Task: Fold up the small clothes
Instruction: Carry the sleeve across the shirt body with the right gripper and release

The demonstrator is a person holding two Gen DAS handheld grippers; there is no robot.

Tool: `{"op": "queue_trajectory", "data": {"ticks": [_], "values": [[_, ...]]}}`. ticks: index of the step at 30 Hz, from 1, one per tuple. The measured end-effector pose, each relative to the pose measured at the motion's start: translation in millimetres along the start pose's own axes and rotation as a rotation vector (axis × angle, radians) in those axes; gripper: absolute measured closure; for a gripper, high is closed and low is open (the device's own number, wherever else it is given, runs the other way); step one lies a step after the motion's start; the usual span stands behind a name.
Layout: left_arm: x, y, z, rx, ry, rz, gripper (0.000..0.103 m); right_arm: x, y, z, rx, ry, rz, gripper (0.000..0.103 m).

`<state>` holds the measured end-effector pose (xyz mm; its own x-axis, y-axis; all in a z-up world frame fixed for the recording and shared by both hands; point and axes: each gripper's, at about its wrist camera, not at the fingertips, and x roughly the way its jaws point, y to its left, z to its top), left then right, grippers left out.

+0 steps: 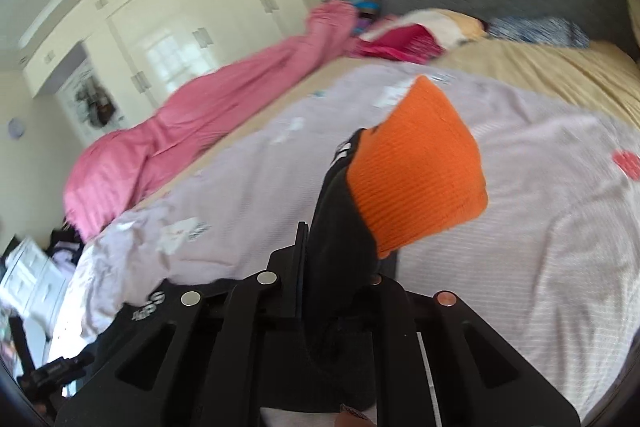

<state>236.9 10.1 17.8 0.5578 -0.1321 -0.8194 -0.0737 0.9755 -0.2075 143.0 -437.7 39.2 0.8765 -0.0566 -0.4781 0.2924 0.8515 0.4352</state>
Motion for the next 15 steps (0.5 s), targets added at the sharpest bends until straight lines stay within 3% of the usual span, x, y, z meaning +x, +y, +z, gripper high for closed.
{"op": "queue_trajectory", "data": {"ticks": [15], "values": [[-18,43,10,-0.131,-0.006,-0.099,0.009,15,151,-30,-0.208,0.078,0.281,0.095]]}}
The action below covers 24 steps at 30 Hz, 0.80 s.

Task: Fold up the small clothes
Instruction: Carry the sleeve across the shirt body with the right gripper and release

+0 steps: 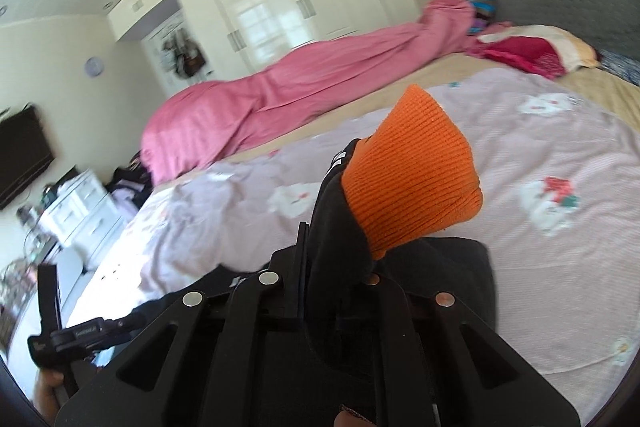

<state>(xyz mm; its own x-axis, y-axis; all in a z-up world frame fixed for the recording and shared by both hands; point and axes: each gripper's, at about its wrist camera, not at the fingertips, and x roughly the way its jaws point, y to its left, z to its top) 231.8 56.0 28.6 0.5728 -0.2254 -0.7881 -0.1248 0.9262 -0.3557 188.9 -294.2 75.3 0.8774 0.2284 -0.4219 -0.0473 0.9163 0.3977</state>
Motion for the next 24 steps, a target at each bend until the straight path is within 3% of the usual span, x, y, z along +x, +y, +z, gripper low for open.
{"op": "queue_trajectory", "data": {"ticks": [12,24], "values": [[-4,29,3,-0.073,0.029,-0.116,0.009,47,91,-45,-0.189,0.122,0.107,0.095],[4,50,2,-0.153,0.055,-0.162,0.009,79,152,-98,-0.436,0.205,0.096,0.094]]}}
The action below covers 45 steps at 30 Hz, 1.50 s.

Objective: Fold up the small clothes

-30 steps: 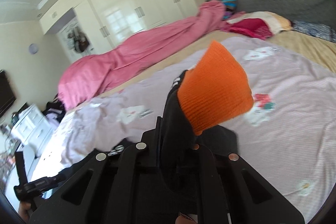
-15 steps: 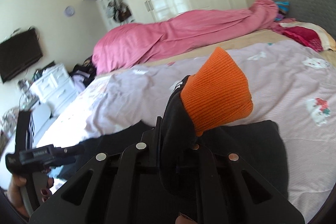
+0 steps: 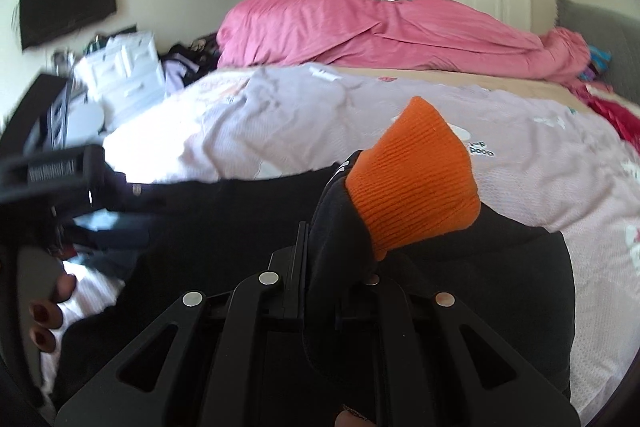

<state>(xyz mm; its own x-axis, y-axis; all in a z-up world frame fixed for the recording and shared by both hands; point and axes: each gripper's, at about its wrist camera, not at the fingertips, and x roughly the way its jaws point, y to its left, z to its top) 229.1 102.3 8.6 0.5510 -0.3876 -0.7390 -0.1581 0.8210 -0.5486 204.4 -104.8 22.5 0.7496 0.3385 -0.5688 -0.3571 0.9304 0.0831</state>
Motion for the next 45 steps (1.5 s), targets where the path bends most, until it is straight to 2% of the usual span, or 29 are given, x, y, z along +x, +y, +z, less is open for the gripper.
{"op": "queue_trajectory", "data": {"ticks": [4,6,8,12,14,18,23,26,28,31,34,35,37,40,43,45], "values": [[1,8,0,-0.026,0.003,-0.004,0.009,11,11,-9,-0.059,0.047,0.012,0.092],[3,10,0,-0.033,0.008,-0.009,0.009,18,15,-13,-0.068,0.074,0.033,0.086],[6,11,-1,-0.043,0.021,-0.025,0.009,20,21,-17,-0.072,0.102,0.075,0.063],[13,11,-4,-0.043,0.046,-0.041,0.009,11,26,-24,-0.081,0.124,0.142,0.052],[17,11,-6,-0.048,0.059,-0.061,0.009,3,24,-24,-0.062,0.13,0.186,0.04],[25,9,-12,-0.051,0.086,-0.105,0.009,-14,10,-22,0.0,0.131,0.223,0.04],[34,7,-18,-0.048,0.087,-0.108,0.012,-36,-32,-19,0.131,0.107,0.174,0.037],[37,2,-22,-0.034,0.086,-0.117,0.023,-47,-61,-18,0.21,0.09,0.126,0.037],[39,-2,-24,-0.013,0.08,-0.091,0.03,-53,-76,-20,0.249,0.081,0.1,0.037],[43,-3,-26,0.006,0.073,-0.06,0.047,-62,-100,-23,0.308,0.071,0.066,0.037],[44,-3,-26,0.037,0.059,-0.009,0.074,-68,-116,-29,0.347,0.072,0.032,0.037],[44,-3,-25,0.043,0.056,-0.008,0.091,-70,-122,-32,0.358,0.076,0.016,0.037],[43,-1,-25,0.038,0.049,-0.027,0.093,-72,-129,-37,0.371,0.083,-0.001,0.037],[33,-11,-24,0.089,0.013,-0.034,0.096,-75,-138,-44,0.381,0.096,-0.023,0.037],[17,-24,-22,0.135,-0.027,-0.089,0.097,-77,-145,-49,0.383,0.102,-0.045,0.037],[5,-29,-21,0.161,-0.062,-0.087,0.097,-79,-151,-51,0.391,0.101,-0.058,0.037]]}}
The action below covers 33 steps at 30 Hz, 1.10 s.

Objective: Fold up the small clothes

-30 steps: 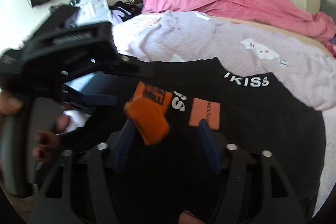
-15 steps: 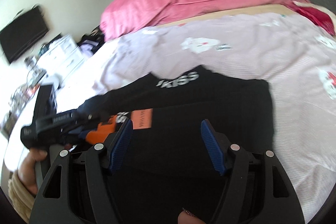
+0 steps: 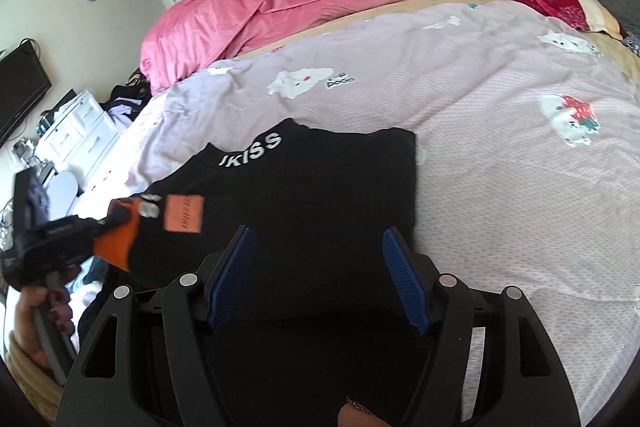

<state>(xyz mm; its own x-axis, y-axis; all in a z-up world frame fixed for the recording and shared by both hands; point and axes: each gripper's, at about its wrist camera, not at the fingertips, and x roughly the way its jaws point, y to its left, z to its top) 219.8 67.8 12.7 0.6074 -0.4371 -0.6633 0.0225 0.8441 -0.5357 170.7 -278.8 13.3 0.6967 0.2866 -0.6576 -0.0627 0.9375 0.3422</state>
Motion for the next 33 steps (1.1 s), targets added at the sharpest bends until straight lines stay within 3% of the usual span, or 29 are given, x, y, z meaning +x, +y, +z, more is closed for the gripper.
{"op": "queue_trajectory", "data": {"ticks": [3,7,11,14,16,18,22,26,29,33], "values": [[-11,1,4,0.032,-0.043,0.064,0.097,0,-4,1,0.004,-0.004,-0.015,0.037],[-9,10,5,0.002,-0.026,0.08,0.097,2,-5,2,0.003,-0.004,-0.035,0.037],[-4,18,5,-0.015,-0.014,0.127,0.091,8,1,1,-0.011,0.007,-0.053,0.037],[-15,20,8,-0.015,-0.051,0.145,0.091,14,9,1,-0.04,0.009,-0.05,0.037],[-20,17,9,0.004,-0.069,0.161,0.085,18,17,1,-0.06,0.013,-0.04,0.037],[-17,11,7,0.043,-0.046,0.155,0.076,24,25,1,-0.085,0.026,-0.03,0.037],[0,-7,-7,0.126,0.027,0.14,0.076,33,41,0,-0.141,0.044,-0.017,0.037],[22,-5,-22,0.135,0.1,0.165,0.058,42,49,-3,-0.182,0.085,-0.033,0.037],[33,5,-30,0.128,0.137,0.211,0.057,51,47,-8,-0.201,0.121,-0.091,0.037],[32,7,-33,0.14,0.126,0.214,0.057,65,25,-17,-0.158,0.187,-0.149,0.037]]}}
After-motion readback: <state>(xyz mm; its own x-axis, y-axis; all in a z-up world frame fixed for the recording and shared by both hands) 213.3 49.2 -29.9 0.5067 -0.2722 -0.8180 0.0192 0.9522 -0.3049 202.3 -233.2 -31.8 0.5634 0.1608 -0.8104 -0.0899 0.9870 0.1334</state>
